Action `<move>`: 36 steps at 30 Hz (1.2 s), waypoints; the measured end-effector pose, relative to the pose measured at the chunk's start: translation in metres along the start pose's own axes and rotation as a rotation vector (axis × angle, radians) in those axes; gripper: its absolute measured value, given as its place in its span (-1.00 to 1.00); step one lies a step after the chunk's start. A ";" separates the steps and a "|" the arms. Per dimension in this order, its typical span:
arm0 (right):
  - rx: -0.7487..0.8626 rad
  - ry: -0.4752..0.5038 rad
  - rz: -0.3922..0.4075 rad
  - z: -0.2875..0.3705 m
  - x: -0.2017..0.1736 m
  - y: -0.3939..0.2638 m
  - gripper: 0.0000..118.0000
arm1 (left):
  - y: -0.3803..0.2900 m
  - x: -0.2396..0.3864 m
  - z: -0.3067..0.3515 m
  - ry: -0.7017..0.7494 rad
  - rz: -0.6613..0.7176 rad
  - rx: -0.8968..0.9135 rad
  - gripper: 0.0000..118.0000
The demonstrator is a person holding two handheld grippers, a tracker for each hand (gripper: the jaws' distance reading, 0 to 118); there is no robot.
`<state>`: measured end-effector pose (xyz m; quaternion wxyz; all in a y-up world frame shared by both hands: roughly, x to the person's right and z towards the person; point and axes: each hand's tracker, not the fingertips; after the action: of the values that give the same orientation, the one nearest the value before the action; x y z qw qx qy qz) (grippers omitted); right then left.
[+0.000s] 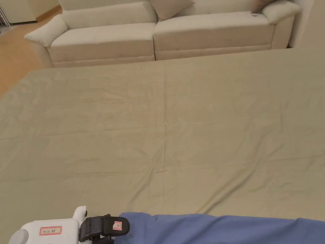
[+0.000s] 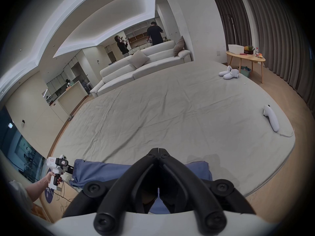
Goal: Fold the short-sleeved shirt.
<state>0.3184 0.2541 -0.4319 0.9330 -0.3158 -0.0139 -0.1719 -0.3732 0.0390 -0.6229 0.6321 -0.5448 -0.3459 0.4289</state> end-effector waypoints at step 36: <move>-0.012 0.070 -0.016 -0.009 -0.021 -0.005 -1.00 | -0.045 0.121 0.090 0.706 -0.212 0.174 -0.88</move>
<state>0.2960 0.2515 -0.4387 0.9296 -0.3150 0.0172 -0.1906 -0.3995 0.1841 -0.5669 0.7972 -0.5645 -0.1238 0.1746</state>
